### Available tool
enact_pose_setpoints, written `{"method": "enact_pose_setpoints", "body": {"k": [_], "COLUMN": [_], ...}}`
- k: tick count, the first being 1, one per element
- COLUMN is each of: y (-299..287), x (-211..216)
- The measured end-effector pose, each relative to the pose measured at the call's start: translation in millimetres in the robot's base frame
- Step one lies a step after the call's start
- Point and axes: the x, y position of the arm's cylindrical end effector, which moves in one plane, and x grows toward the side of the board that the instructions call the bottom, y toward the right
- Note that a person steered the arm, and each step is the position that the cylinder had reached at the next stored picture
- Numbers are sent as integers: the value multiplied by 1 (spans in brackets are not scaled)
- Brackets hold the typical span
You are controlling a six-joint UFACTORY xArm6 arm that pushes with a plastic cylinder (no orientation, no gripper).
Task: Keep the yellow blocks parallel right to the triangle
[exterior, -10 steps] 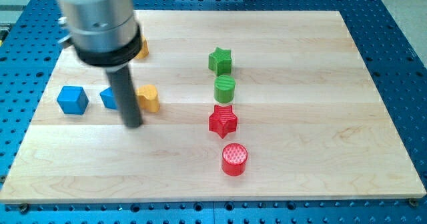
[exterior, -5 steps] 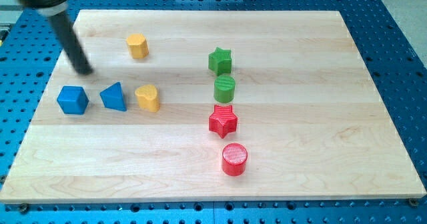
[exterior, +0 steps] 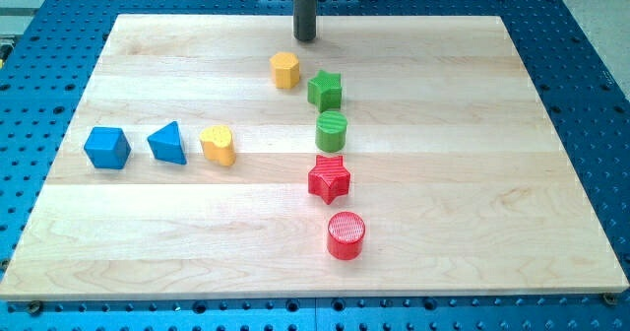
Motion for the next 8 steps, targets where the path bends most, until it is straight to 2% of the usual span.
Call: {"method": "enact_pose_setpoints", "body": {"k": [3, 4, 5, 7, 8], "y": [-11, -18, -30, -74, -83], "x": [86, 83, 56, 126, 140]}}
